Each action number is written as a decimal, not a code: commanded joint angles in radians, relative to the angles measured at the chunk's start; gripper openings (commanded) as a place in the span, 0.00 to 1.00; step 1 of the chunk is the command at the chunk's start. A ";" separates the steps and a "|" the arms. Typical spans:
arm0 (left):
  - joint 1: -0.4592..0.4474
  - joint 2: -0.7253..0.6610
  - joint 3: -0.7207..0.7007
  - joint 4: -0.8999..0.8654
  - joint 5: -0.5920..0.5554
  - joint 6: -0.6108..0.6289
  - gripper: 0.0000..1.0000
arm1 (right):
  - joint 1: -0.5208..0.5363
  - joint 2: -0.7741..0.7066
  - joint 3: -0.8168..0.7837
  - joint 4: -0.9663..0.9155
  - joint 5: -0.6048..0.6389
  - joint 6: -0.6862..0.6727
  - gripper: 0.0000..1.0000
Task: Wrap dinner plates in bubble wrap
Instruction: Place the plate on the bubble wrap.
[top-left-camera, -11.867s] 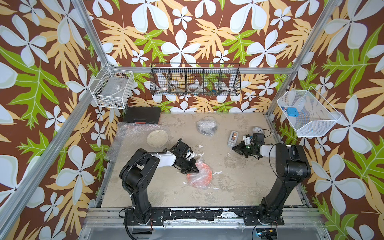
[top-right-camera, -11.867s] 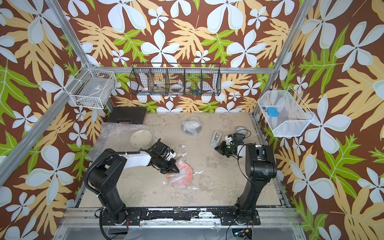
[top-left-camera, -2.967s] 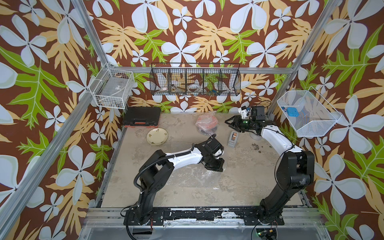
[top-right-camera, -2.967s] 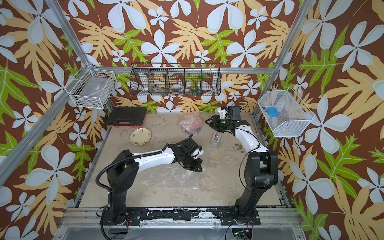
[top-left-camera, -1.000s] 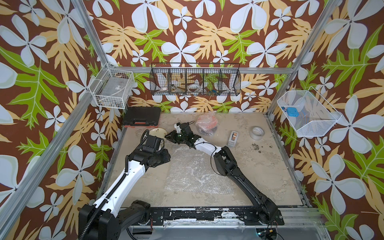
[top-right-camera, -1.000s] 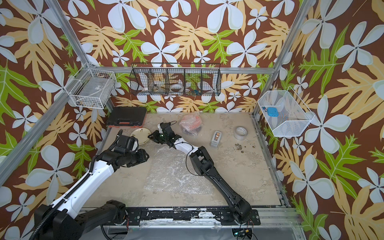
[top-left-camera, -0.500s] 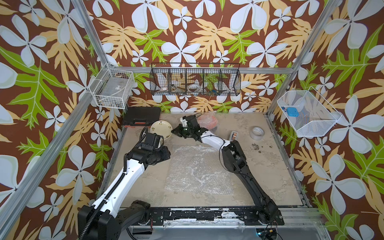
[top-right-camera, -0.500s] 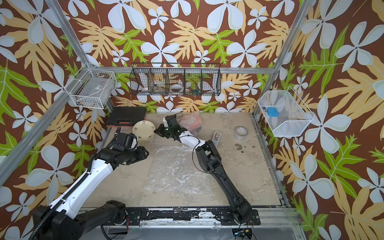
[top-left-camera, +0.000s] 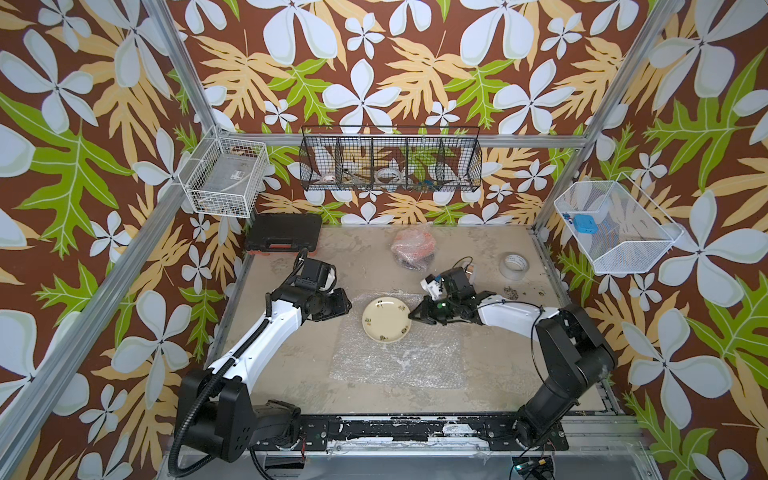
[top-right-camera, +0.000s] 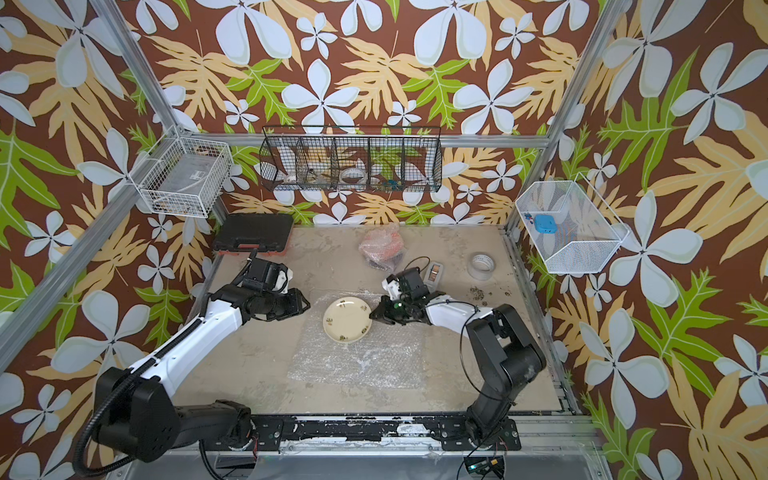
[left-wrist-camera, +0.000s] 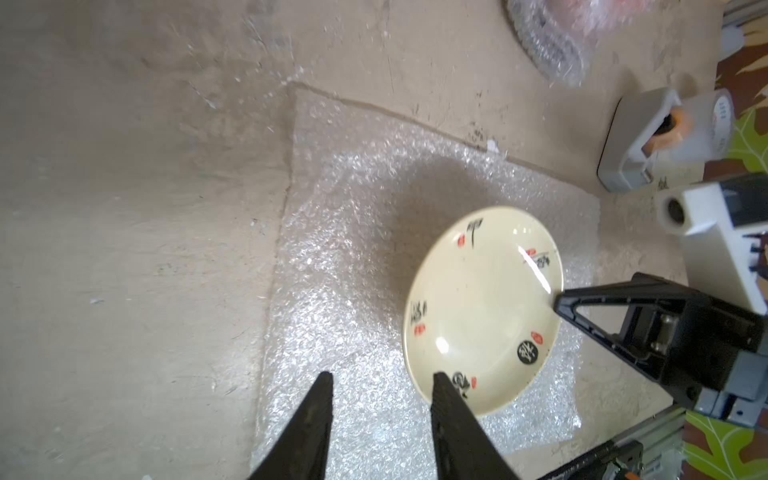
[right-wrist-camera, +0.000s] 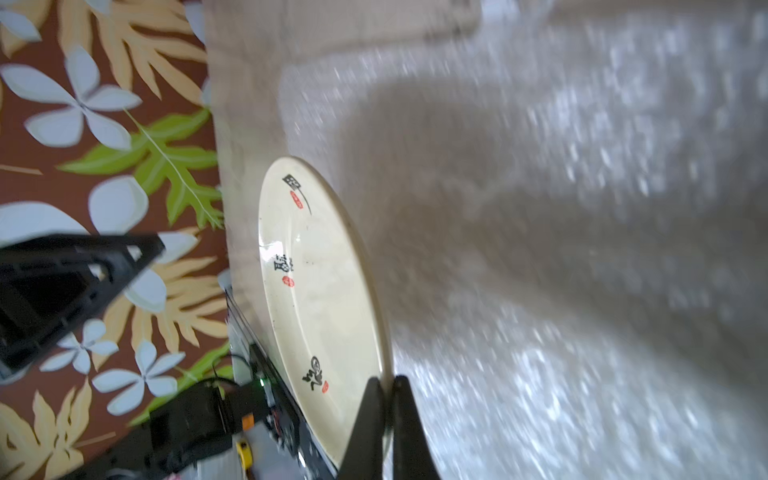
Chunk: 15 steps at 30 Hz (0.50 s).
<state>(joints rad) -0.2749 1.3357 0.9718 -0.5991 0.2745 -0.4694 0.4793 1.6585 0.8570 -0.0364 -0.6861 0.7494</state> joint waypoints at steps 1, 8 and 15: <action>-0.019 0.059 -0.009 0.044 0.104 0.024 0.40 | -0.017 -0.063 -0.118 0.053 -0.010 -0.046 0.00; -0.091 0.198 -0.034 0.096 0.129 0.012 0.37 | -0.057 -0.026 -0.166 0.072 0.032 -0.099 0.00; -0.092 0.222 -0.079 0.117 0.132 -0.002 0.37 | -0.051 -0.122 -0.065 -0.205 0.221 -0.351 0.42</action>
<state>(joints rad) -0.3656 1.5558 0.9047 -0.4969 0.3897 -0.4644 0.4206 1.5772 0.7551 -0.1108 -0.5743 0.5644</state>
